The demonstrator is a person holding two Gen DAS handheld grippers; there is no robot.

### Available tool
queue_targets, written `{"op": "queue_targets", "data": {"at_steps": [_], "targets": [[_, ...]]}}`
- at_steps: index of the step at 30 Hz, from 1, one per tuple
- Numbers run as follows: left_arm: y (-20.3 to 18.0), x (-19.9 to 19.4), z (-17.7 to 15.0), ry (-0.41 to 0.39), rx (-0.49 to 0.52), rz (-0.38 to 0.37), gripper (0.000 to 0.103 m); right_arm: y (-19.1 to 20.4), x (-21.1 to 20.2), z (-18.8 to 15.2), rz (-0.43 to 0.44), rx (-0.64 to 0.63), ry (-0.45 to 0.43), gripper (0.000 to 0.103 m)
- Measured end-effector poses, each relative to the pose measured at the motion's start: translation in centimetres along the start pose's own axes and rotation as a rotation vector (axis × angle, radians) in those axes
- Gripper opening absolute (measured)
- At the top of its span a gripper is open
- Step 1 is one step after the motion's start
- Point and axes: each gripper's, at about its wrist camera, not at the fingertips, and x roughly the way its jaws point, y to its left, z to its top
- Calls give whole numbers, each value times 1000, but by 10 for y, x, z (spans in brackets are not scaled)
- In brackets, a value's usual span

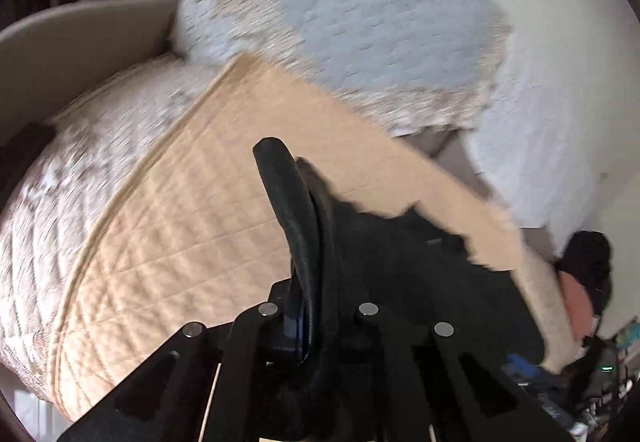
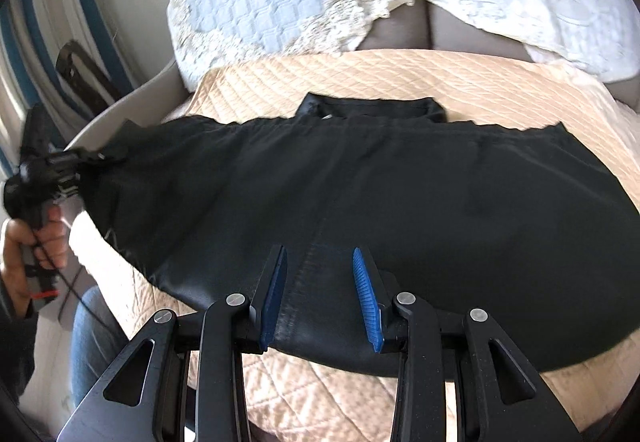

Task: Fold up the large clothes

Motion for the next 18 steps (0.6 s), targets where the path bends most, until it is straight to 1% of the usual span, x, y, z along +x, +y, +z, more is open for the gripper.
{"op": "queue_targets", "data": {"at_steps": [3,5,7,10,13,14,16,18], "targets": [[-42,-10,7,-7,45,-102,9,-11,-8,1,-8,29,-22,36],[-74,-8,7,4,83,-164,9,-20,-13,3,-16,48,-36,36],[-102,3,3,28,123,-221,9,-28,-18,2,-21,73,-42,36],[-139,31,-13,93,169,-293,9,-40,-23,-2,-34,105,-47,36],[-164,72,-42,197,207,-332,9,-51,-26,-8,-40,139,-43,36],[-169,87,-53,228,229,-325,9,-55,-26,-11,-40,153,-39,36],[-174,116,-74,306,237,-315,10,-61,-26,-14,-28,184,-31,36],[-176,126,-85,335,252,-308,11,-67,-27,-16,-1,220,-27,36]]}}
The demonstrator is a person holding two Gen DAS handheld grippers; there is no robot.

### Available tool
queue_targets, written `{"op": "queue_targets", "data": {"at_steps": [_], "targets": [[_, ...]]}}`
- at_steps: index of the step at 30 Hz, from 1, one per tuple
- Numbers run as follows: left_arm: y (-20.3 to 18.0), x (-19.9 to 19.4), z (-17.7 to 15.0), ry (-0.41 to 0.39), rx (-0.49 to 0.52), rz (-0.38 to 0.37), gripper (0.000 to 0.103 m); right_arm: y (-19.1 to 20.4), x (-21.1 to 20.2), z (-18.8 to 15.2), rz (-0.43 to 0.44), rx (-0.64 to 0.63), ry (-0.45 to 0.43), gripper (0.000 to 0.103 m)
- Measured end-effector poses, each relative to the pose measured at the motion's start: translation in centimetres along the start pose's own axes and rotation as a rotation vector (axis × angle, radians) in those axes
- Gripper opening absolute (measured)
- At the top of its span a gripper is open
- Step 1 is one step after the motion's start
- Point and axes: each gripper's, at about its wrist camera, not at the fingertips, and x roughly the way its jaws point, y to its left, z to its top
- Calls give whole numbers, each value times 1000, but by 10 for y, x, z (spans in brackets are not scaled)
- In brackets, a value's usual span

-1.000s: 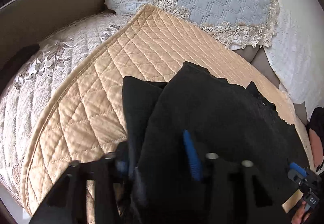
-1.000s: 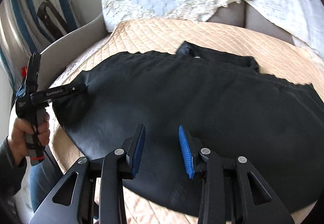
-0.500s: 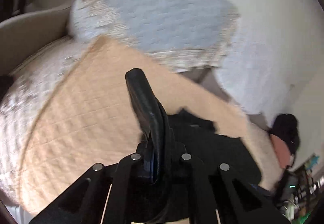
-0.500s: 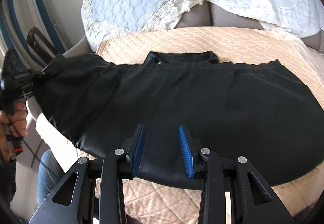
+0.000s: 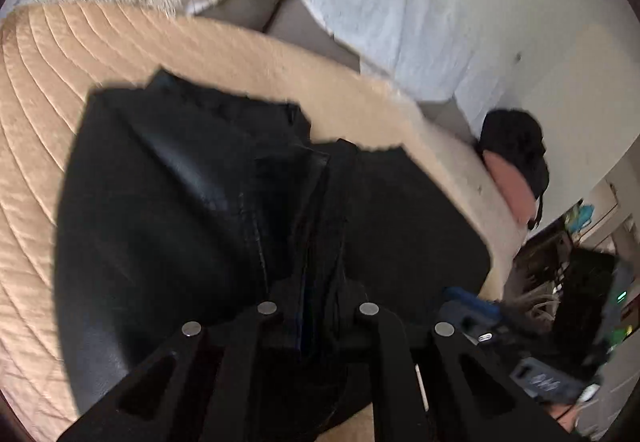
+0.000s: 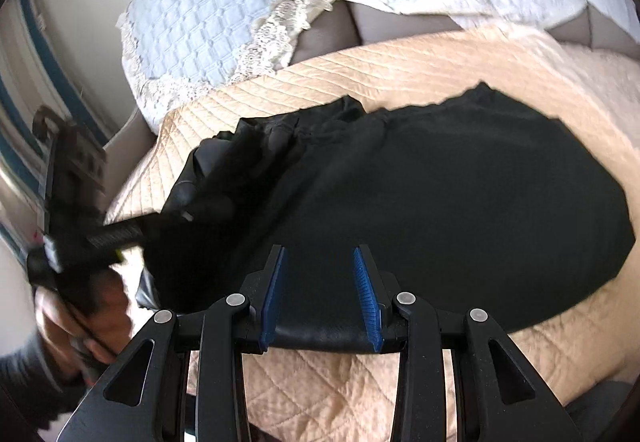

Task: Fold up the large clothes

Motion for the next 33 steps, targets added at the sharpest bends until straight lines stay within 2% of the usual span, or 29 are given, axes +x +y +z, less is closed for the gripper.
{"op": "queue_targets", "data": {"at_steps": [3,5,7,9,11,13,15,17,21,22,23,24,30,33], "targets": [[-9,-16,3,-6,13,-41,25,-3,2,4,64,39,6,45],[-18,-40,7,-20,23,-111,29,-3,6,7,130,79,13,48],[-23,-67,8,-74,52,-118,38,-3,15,12,204,130,33,50],[-15,-91,9,-135,60,-68,43,-3,25,14,268,169,55,53],[4,-101,13,-165,42,22,43,-1,39,19,305,200,77,54],[27,-101,12,-157,15,117,43,4,52,23,321,193,97,54],[43,-97,9,-144,-6,165,43,9,67,27,328,192,127,54],[57,-91,4,-122,-28,193,43,12,79,29,341,194,142,54],[63,-77,-9,-93,-42,189,43,16,90,31,327,189,155,54],[60,-76,-10,-98,-29,198,43,17,90,32,332,193,157,48],[58,-75,-11,-100,-20,201,43,19,91,34,331,193,162,19],[57,-75,-10,-100,-19,205,43,19,88,34,321,187,160,12],[41,-79,3,-129,7,181,43,9,59,41,324,192,98,9],[29,-75,4,-141,46,175,43,-8,61,35,280,216,96,9]]}}
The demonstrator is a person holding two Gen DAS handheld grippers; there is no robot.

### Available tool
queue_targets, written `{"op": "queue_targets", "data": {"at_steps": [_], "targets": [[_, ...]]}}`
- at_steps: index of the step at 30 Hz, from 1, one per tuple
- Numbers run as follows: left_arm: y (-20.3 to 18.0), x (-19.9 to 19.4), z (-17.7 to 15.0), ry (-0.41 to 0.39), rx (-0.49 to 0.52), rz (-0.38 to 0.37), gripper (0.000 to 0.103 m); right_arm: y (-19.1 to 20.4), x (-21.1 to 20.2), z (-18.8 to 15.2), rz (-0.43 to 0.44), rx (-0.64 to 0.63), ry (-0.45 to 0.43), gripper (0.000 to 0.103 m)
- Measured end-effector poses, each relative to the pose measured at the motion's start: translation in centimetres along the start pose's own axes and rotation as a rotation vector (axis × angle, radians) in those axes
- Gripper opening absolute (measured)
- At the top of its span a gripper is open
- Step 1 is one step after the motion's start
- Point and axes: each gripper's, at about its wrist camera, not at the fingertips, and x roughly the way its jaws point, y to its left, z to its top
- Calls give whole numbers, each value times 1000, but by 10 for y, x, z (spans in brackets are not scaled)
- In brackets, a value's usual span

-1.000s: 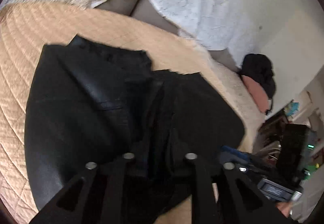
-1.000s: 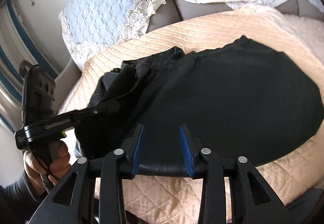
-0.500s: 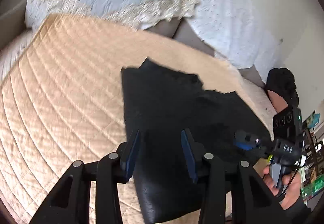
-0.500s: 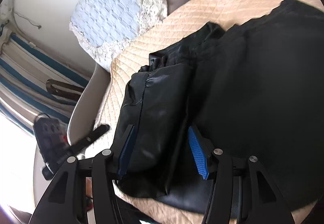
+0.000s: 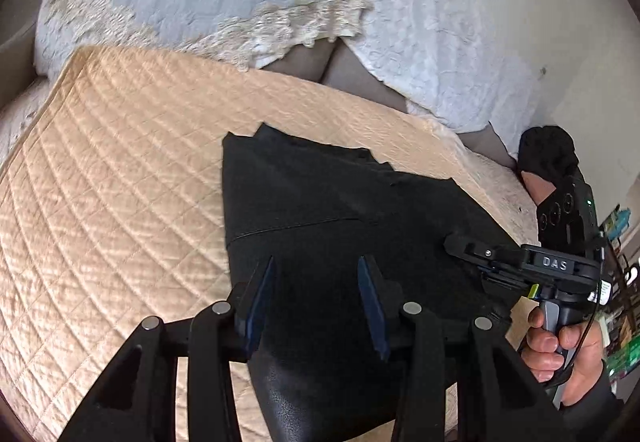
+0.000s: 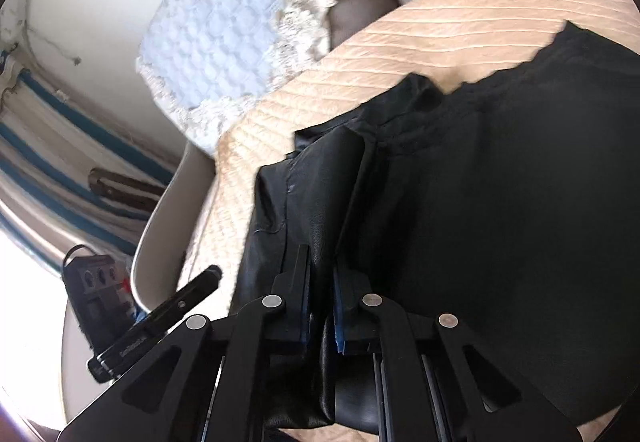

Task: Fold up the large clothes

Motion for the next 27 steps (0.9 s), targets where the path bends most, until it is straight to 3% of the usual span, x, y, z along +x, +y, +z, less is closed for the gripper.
{"op": "queue_targets", "data": {"at_steps": [2,4,8,18,22,25,26,27], "targets": [[-3,11,-7,35,17,3,43,-16,8,-3,-62,9,10,7],[-2,26,-16,63,24,14,43,-29,13,-5,-57,43,21,7],[-7,25,-19,54,51,41,43,-19,9,-6,-96,-10,16,6],[-11,4,-24,54,55,43,43,-10,-5,5,-49,-47,18,6],[-3,4,-14,38,37,55,43,-15,2,24,-27,-38,19,46],[1,11,-9,40,30,62,43,-25,22,31,-27,8,70,47],[1,14,-8,45,32,65,43,-25,26,31,-20,5,76,41],[0,16,-8,49,37,63,43,-22,27,30,-14,-6,77,27]]}}
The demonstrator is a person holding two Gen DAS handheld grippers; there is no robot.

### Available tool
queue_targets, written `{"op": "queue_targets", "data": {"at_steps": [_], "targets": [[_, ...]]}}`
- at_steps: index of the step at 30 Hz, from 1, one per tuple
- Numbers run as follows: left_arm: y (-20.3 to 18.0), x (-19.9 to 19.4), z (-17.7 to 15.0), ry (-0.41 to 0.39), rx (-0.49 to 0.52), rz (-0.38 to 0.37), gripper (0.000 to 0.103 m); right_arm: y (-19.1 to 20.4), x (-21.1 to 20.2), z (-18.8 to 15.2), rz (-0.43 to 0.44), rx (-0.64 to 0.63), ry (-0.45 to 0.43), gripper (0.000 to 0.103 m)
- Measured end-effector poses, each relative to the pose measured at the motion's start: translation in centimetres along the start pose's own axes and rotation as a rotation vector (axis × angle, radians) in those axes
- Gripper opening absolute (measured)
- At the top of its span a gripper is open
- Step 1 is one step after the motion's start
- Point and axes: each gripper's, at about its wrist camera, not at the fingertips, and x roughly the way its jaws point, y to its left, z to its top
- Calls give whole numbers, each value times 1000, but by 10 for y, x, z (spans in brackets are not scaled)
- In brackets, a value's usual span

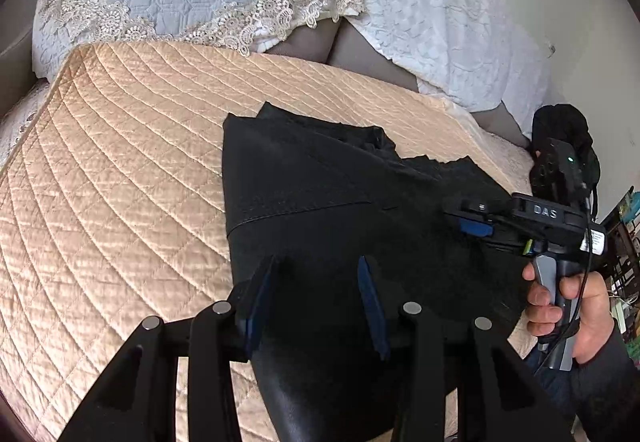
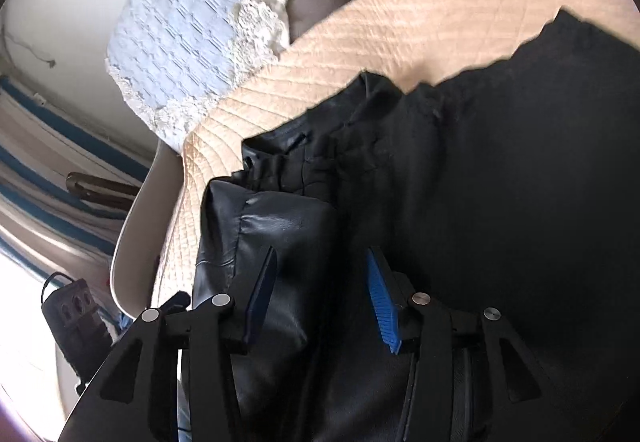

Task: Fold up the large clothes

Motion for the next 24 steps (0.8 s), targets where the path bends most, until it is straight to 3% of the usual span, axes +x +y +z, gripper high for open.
{"op": "queue_targets", "data": {"at_steps": [1,2,5,10,14,17,20,24], "targets": [[-1,2,-1,2,8,4,43,3,0,-1,11,-11,5,6],[-3,4,-2,4,14,10,43,9,-1,-1,16,-23,-1,5],[-7,5,-3,4,24,5,43,15,-15,-3,10,-48,-34,3],[-14,1,-15,3,57,-20,43,-17,-12,-11,-46,29,-27,3],[-17,1,-22,6,79,12,43,-6,-19,-11,-77,-6,-37,8],[-19,-13,-24,4,76,9,43,22,-49,-15,-124,-101,-99,9],[-25,-30,-33,-11,91,2,43,54,-71,-33,-111,-213,-137,12],[-30,-33,-51,15,101,-7,43,78,-58,-73,-112,-332,-61,12]]}}
